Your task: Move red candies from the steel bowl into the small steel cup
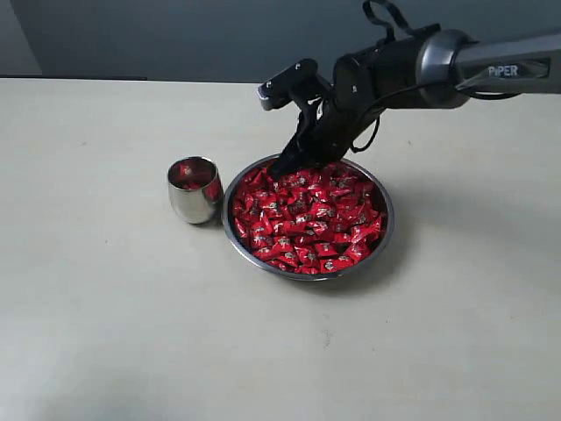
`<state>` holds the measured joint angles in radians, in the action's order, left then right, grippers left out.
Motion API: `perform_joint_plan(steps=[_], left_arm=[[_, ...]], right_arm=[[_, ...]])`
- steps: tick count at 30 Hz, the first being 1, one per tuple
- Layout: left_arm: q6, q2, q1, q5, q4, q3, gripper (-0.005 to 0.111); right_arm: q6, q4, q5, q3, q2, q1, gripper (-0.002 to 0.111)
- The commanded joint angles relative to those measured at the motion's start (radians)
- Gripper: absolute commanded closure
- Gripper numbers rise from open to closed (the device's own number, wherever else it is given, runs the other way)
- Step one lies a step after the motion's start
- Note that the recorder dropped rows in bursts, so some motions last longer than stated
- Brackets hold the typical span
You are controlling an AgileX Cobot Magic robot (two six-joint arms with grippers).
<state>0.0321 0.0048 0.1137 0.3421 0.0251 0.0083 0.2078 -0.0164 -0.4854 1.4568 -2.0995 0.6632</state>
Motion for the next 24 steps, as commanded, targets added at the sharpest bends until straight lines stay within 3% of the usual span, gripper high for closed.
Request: perform_joint_plan(steps=[1,11,24], left_arm=[[-0.003,-0.005,-0.005,-0.005,0.002,-0.008,0.106],[-0.003,-0.005,-0.005,-0.005,0.002,-0.008,0.106],[-0.003,-0.005,-0.005,-0.005,0.002,-0.008,0.106]], right_arm=[[0.0,0.004,-0.039,0.007,0.06,-0.005,0.109],[0.0,0.078,-0.089,-0.002,0.098,-0.005,0.109],[0.002,0.079,0.01,-0.036,-0.027,-0.005,0.109]])
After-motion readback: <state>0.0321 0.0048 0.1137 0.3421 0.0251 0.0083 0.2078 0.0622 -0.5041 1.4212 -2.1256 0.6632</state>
